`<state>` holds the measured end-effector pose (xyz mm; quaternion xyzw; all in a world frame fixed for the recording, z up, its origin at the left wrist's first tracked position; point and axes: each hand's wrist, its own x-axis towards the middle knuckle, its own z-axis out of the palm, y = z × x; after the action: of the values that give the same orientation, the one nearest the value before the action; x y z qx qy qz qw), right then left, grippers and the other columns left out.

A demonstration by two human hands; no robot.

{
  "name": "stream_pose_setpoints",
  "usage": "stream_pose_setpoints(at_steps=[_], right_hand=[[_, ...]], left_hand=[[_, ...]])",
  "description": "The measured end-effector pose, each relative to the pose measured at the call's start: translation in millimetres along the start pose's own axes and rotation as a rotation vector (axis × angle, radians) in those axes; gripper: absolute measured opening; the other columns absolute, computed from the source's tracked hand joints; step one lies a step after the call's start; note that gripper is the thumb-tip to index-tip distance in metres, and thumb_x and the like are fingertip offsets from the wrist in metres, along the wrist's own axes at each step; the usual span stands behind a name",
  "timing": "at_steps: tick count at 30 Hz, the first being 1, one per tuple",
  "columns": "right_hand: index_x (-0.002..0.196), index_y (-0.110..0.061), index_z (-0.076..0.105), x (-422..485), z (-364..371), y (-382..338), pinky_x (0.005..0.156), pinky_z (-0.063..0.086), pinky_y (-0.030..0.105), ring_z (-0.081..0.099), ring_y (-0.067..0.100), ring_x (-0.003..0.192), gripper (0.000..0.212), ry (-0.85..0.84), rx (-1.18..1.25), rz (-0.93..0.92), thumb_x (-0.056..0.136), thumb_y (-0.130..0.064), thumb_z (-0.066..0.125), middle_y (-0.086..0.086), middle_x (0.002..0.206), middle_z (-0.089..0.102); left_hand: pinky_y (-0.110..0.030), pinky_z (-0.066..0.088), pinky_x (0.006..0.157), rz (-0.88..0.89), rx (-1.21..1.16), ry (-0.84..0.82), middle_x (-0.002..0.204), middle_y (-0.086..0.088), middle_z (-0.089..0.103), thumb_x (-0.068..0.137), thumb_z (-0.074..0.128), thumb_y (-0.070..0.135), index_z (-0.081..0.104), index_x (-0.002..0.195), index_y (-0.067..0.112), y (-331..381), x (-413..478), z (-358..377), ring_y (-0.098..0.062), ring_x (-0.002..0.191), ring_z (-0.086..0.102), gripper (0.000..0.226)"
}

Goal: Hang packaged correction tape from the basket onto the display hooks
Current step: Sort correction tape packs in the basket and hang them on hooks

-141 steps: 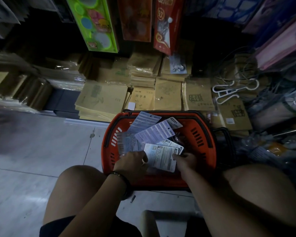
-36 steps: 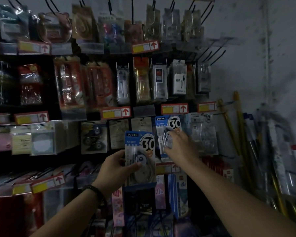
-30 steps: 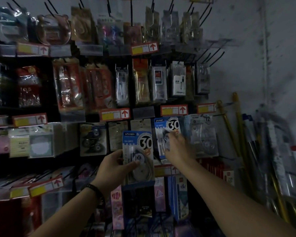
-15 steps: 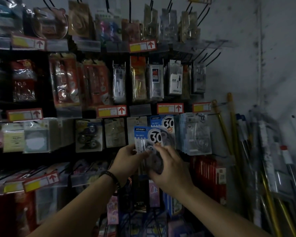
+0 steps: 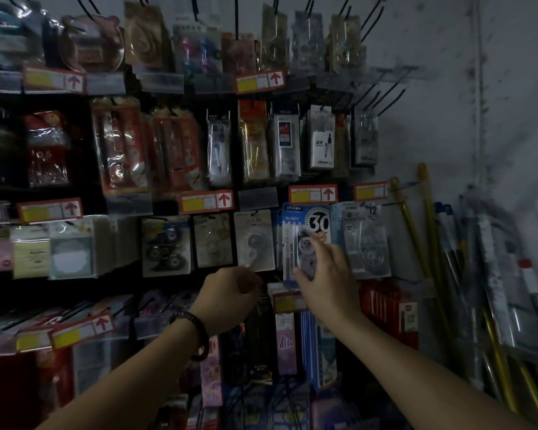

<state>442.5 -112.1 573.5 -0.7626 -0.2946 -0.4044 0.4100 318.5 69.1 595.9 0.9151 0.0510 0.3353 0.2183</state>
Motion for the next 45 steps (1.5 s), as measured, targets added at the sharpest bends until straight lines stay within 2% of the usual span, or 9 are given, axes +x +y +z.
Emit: stream_pose_setpoints(at_steps=[6,11,17,22,25,30,34,38,45], right_hand=[[0.156,-0.04,0.033,19.8,1.8,-3.2,0.085,0.058,0.035,0.053,0.019,0.119,0.075,-0.045,-0.107,0.028,0.092,-0.042,0.073,-0.002,0.133,0.046],[0.152,-0.028,0.042,29.8,3.7,0.0,0.089,0.059,0.039,0.052,0.023,0.122,0.07,-0.103,-0.171,0.056,0.091,-0.036,0.075,0.003,0.138,0.048],[0.15,-0.023,0.039,42.2,13.1,0.4,0.094,0.057,0.046,0.053,0.032,0.127,0.074,-0.183,-0.337,0.077,0.088,-0.033,0.078,0.01,0.143,0.05],[0.147,-0.022,0.045,27.9,2.8,-8.8,0.09,0.056,0.043,0.054,0.032,0.123,0.062,-0.258,-0.358,0.091,0.093,-0.041,0.071,0.01,0.138,0.049],[0.139,-0.023,0.052,6.0,-11.0,-16.1,0.083,0.055,0.039,0.056,0.028,0.117,0.047,-0.274,-0.323,0.048,0.097,-0.041,0.065,0.005,0.134,0.051],[0.124,-0.024,0.061,-53.5,-23.5,-32.9,0.082,0.056,0.04,0.06,0.024,0.108,0.031,-0.336,-0.17,-0.024,0.096,-0.036,0.063,0.001,0.121,0.058],[0.124,-0.024,0.061,-126.8,-17.0,-44.6,0.08,0.057,0.04,0.06,0.019,0.101,0.031,-0.48,-0.094,-0.028,0.097,-0.038,0.064,-0.004,0.115,0.059],[0.118,-0.027,0.061,-219.6,4.8,-48.2,0.081,0.057,0.045,0.061,0.022,0.101,0.031,-0.701,-0.177,-0.072,0.094,-0.047,0.061,-0.004,0.107,0.061],[0.098,-0.029,0.061,-381.9,47.2,-35.3,0.076,0.058,0.041,0.066,0.024,0.094,0.015,-1.05,-0.11,-0.018,0.088,-0.04,0.062,-0.003,0.099,0.064]], left_hand=[[-0.002,0.039,0.063,0.008,0.029,0.021,0.092,0.015,0.073,0.096,0.071,0.028,0.079,0.109,0.028,-7.2,-0.7,-2.3,0.002,0.079,0.063,0.015],[-0.002,0.043,0.069,0.022,0.014,-0.006,0.099,0.015,0.074,0.097,0.071,0.028,0.08,0.109,0.027,-10.6,-2.4,-0.4,-0.001,0.094,0.069,0.015],[-0.022,0.059,0.081,0.073,0.091,-0.06,0.097,0.016,0.077,0.096,0.067,0.031,0.078,0.098,0.03,-13.3,-15.8,-1.5,-0.001,0.091,0.071,0.011],[-0.004,0.047,0.069,0.09,0.184,-0.077,0.098,0.02,0.077,0.096,0.064,0.032,0.077,0.103,0.034,-28.2,-58.2,3.4,0.003,0.087,0.069,0.014],[-0.018,0.057,0.075,0.048,0.168,-0.124,0.098,0.021,0.077,0.096,0.063,0.035,0.076,0.104,0.036,-39.3,-92.2,3.3,0.002,0.087,0.07,0.015],[-0.027,0.061,0.08,-0.017,0.183,-0.17,0.097,0.022,0.076,0.097,0.065,0.034,0.074,0.105,0.038,-64.4,-160.9,8.6,0.002,0.089,0.071,0.013],[-0.028,0.057,0.076,-0.091,0.206,-0.22,0.089,0.022,0.075,0.092,0.07,0.028,0.069,0.091,0.045,-91.4,-230.9,27.6,0.001,0.082,0.07,0.017],[-0.036,0.062,0.075,-0.151,0.214,-0.288,0.097,0.017,0.077,0.095,0.066,0.039,0.074,0.107,0.038,-119.6,-314.5,53.0,-0.005,0.089,0.073,0.014],[-0.018,0.052,0.069,-0.366,0.21,-0.445,0.099,0.028,0.069,0.098,0.066,0.044,0.071,0.107,0.041,-179.3,-441.2,103.4,0.006,0.081,0.064,0.011]])
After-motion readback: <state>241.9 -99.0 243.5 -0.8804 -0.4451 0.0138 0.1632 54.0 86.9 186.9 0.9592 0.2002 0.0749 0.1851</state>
